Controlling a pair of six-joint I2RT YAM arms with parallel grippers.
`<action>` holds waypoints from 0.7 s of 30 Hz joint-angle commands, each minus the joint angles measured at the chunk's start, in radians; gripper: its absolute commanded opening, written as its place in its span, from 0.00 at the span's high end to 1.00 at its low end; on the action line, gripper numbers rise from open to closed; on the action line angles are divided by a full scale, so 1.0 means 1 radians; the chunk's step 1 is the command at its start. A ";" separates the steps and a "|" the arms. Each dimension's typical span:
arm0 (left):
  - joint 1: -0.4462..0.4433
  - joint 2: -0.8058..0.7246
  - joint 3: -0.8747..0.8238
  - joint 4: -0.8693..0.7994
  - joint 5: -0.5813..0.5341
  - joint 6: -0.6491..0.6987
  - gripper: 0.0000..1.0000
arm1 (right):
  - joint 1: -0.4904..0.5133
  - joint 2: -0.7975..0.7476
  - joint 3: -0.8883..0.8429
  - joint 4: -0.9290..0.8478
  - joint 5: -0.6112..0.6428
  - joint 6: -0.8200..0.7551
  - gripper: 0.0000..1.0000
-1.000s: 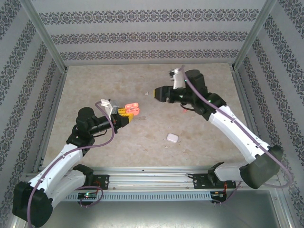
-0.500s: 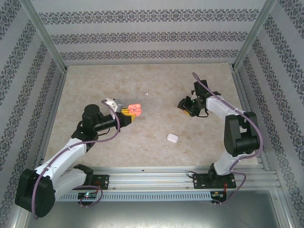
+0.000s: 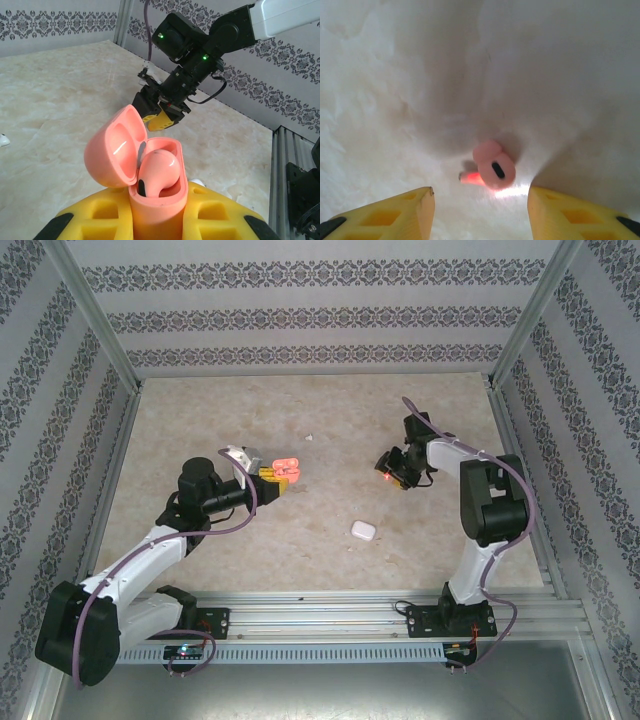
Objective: Insert wireless bluetooth earbuds into charging case
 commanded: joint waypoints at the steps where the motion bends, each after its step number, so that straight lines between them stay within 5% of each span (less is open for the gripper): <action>1: -0.005 -0.001 0.022 0.056 0.023 0.016 1.00 | -0.003 0.048 0.059 -0.047 0.061 -0.048 0.49; 21: -0.005 -0.023 0.006 0.038 0.017 0.026 1.00 | 0.125 0.242 0.439 -0.338 0.179 -0.343 0.55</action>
